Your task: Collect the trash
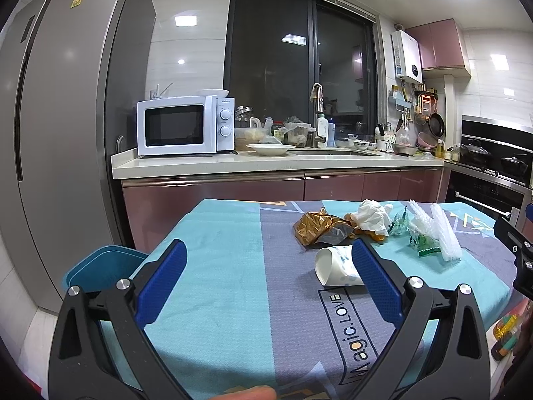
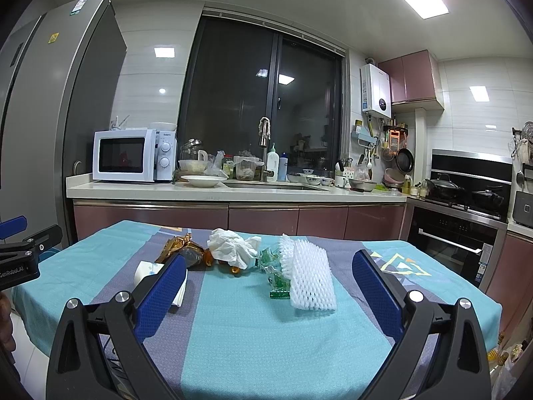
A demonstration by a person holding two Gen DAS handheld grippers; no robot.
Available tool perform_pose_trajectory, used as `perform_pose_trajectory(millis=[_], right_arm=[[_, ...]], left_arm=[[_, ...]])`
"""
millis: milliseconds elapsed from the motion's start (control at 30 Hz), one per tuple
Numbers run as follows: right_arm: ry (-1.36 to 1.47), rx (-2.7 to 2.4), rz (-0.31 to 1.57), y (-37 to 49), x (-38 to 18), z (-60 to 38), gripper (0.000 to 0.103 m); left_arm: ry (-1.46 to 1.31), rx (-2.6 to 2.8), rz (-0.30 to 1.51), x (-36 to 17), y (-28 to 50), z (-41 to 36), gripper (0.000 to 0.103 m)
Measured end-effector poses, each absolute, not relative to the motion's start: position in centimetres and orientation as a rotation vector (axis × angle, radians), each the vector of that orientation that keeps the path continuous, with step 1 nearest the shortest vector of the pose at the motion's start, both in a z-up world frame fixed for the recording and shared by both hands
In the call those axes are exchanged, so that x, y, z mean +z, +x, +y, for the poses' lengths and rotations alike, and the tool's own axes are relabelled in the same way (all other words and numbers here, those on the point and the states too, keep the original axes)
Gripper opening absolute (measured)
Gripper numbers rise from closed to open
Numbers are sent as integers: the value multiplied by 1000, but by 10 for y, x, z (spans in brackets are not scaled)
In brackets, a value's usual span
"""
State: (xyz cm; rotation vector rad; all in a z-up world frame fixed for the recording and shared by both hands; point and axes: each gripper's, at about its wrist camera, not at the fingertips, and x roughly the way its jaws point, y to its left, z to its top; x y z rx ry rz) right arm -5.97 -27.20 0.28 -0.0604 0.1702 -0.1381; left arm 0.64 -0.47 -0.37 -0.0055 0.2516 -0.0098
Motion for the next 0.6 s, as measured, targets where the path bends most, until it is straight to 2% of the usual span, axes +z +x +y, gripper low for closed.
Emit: perform_pose_trajectory(millis=[600], right_arm=[[-67,-134,187,-57,2,-272,96]], left_arm=[[-6,-15,250,-3,10,-7,98]])
